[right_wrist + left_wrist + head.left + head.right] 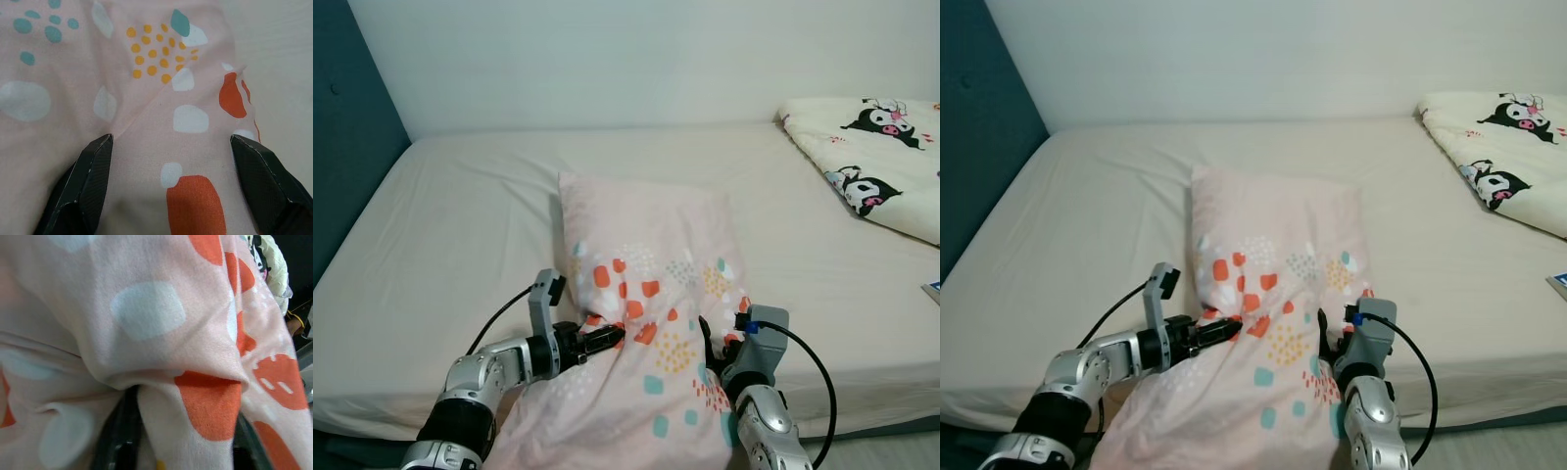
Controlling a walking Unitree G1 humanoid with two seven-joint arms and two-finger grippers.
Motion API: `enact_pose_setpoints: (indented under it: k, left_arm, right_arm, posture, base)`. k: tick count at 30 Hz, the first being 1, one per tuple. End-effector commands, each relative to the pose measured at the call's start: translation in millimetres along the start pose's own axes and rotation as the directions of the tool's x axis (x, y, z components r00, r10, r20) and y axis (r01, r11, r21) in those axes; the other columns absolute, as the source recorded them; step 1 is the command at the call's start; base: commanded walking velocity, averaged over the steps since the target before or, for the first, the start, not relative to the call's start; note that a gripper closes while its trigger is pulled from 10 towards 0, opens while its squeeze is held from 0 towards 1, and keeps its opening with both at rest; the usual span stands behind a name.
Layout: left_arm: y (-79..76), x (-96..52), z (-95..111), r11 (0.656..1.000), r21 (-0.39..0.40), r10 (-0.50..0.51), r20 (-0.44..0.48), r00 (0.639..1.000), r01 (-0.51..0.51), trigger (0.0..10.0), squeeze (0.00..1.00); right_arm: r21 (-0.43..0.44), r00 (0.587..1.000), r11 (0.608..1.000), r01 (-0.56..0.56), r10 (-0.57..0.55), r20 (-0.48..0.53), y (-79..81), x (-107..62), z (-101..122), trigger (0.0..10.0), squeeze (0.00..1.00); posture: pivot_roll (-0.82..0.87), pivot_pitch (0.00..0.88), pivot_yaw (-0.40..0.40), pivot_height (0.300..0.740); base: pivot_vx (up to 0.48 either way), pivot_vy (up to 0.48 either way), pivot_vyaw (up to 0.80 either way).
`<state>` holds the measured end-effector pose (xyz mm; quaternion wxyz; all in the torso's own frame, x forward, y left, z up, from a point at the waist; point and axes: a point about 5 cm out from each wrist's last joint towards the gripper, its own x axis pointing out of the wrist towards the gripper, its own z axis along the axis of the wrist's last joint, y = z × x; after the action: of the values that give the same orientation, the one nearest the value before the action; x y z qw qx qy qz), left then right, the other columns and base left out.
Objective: Clean up the room
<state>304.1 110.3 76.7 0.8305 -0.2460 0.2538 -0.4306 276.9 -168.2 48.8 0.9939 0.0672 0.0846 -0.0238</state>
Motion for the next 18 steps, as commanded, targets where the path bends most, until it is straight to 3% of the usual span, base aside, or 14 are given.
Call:
enact_pose_setpoints:
  k: [1,5,14,17,18]
  left_arm:
    - [-11.6,12.2,-17.1,0.997,-0.037,-0.07,-0.071,0.995,0.068,0.0,0.0]
    - [-10.2,11.2,-16.4,0.999,-0.029,-0.045,-0.061,0.997,0.044,0.0,0.0]
    - [-2.9,2.4,-4.4,0.994,0.082,0.071,0.02,0.997,-0.072,0.0,0.0]
    - [-1.2,-4.3,10.9,0.961,0.232,0.133,0.091,0.987,-0.151,0.0,0.0]
    - [-1.2,-4.3,10.9,0.961,0.232,0.133,0.091,0.987,-0.151,0.0,0.0]
  right_arm:
    - [-0.013,0.997,0.999,-0.052,0.051,-0.055,13.2,0.0,-10.1,10.0,0.0]
    - [-0.015,0.997,0.998,-0.053,0.052,-0.057,13.5,0.9,-10.4,10.0,0.0]
    - [-0.027,0.997,0.998,-0.063,0.061,-0.043,16.1,5.9,-7.0,10.0,0.0]
    - [-0.042,0.997,0.996,-0.078,0.077,-0.006,18.4,8.3,-0.8,10.0,0.0]
    - [-0.042,0.997,0.996,-0.078,0.077,-0.006,18.4,8.3,-0.8,10.0,0.0]
  posture:
    - [-0.02,0.067,-0.023,0.588]
    - [-0.01,0.063,-0.028,0.588]
    - [0.0,0.05,-0.035,0.588]
    - [-0.01,0.038,-0.034,0.588]
    - [-0.01,0.038,-0.034,0.588]
  base:
    - [0.0,0.0,0.0]
    - [0.0,0.0,0.0]
    - [0.0,0.0,0.0]
    - [0.0,0.0,0.0]
    - [0.0,0.0,0.0]
